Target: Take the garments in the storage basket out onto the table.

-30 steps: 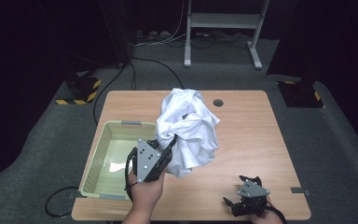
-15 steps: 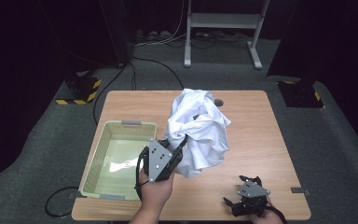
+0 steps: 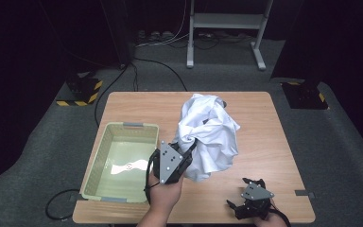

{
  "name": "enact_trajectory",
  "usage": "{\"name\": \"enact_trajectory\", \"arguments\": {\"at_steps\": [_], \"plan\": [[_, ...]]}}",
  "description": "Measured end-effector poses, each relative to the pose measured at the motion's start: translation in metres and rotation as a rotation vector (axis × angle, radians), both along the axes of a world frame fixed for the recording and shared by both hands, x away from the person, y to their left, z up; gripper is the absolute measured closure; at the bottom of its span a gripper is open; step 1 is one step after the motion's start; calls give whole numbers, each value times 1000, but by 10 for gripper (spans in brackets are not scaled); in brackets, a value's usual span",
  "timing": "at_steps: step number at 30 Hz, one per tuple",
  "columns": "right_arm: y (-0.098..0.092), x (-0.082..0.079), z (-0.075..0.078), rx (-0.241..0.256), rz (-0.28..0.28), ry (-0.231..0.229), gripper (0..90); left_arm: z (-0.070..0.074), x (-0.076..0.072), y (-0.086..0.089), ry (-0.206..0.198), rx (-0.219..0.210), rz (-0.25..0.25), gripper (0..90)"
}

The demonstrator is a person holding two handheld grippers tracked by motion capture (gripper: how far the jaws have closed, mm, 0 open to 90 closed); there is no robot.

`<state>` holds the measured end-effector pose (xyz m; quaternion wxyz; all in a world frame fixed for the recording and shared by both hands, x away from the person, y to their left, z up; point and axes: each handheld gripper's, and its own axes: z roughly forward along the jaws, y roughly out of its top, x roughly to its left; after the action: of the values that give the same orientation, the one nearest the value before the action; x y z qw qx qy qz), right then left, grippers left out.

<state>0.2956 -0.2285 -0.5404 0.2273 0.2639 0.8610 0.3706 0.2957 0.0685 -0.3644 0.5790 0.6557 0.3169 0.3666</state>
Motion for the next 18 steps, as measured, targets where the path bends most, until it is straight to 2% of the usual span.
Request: {"name": "enact_trajectory", "arguments": {"at_steps": [18], "plan": [[0, 0, 0, 2, 2, 2, 9, -25, 12, -14, 69, 17, -10, 766]]}}
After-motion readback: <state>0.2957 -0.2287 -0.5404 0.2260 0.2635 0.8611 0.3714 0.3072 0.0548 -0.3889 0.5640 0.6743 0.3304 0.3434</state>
